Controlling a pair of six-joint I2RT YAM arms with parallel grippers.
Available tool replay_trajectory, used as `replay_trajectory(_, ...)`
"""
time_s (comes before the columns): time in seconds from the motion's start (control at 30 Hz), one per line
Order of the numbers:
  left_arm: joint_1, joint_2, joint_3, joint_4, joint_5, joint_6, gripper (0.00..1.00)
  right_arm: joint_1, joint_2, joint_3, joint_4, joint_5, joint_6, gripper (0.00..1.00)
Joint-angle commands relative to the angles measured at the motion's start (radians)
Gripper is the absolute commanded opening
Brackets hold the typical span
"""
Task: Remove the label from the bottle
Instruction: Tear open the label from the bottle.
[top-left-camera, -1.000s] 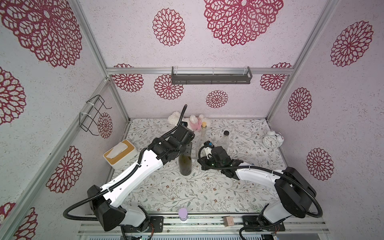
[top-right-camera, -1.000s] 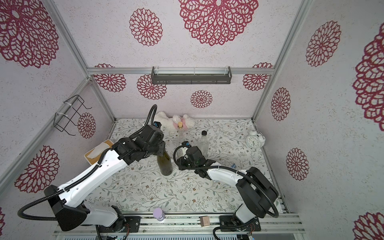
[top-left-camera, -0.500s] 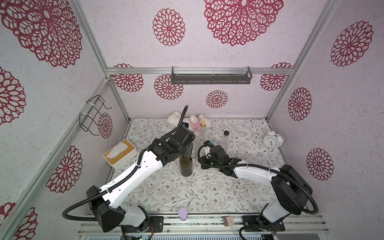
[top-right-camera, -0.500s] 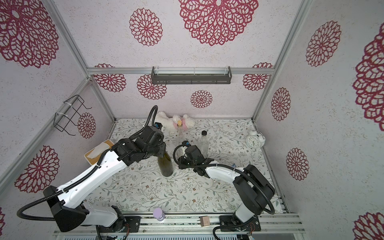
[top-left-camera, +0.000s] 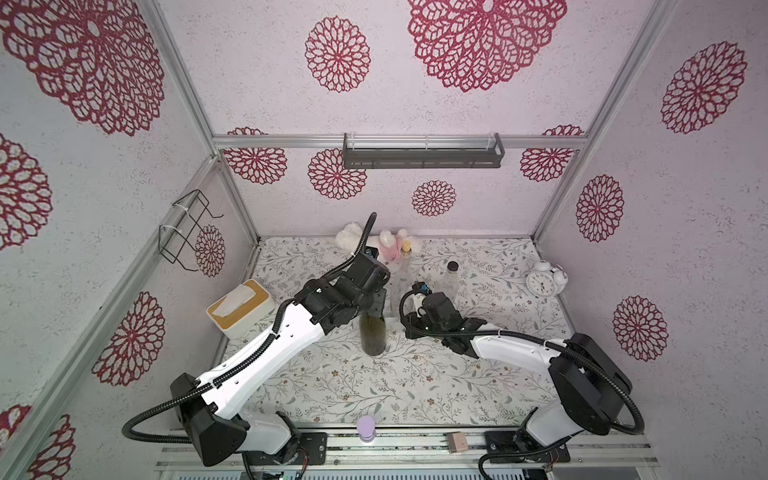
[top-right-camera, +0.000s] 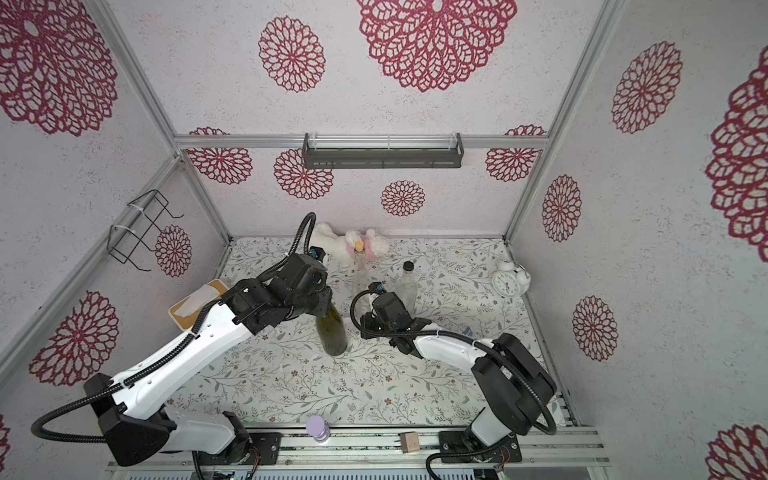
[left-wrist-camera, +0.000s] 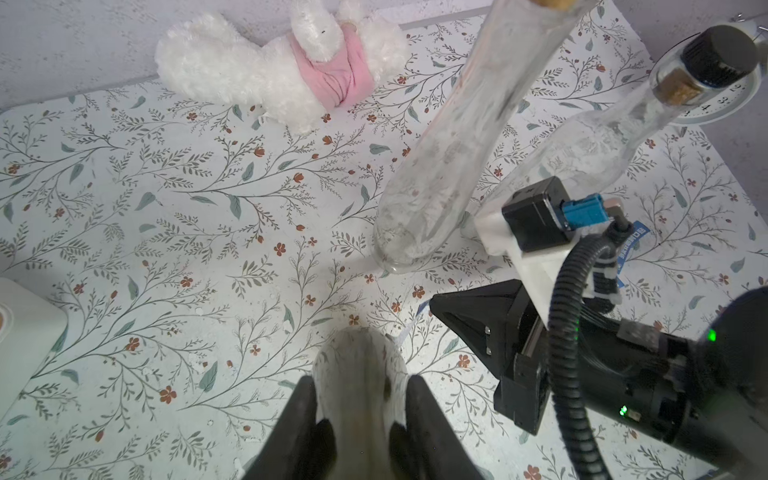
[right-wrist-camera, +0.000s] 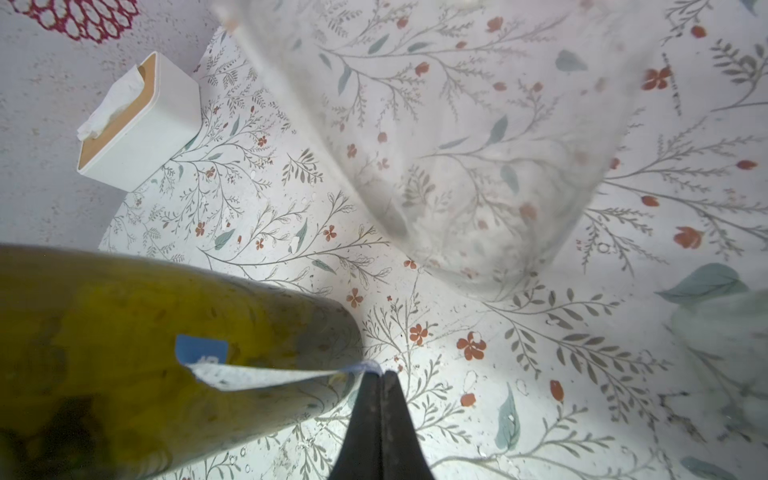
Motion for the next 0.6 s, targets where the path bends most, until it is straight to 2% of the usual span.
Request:
replay_trajectory(0.0, -0.022, -0.031, -0.01, -0.049, 0.053, -0.024, 0.03, -0.008, -0.059, -0.018, -0.019, 0.054, 0.025, 0.0)
replay_trajectory(0.57, -0.057, -0.037, 0.025, -0.063, 0.053, -0.015, 0.03, -0.006, -0.126, -0.07, -0.069, 0.117, 0.039, 0.0)
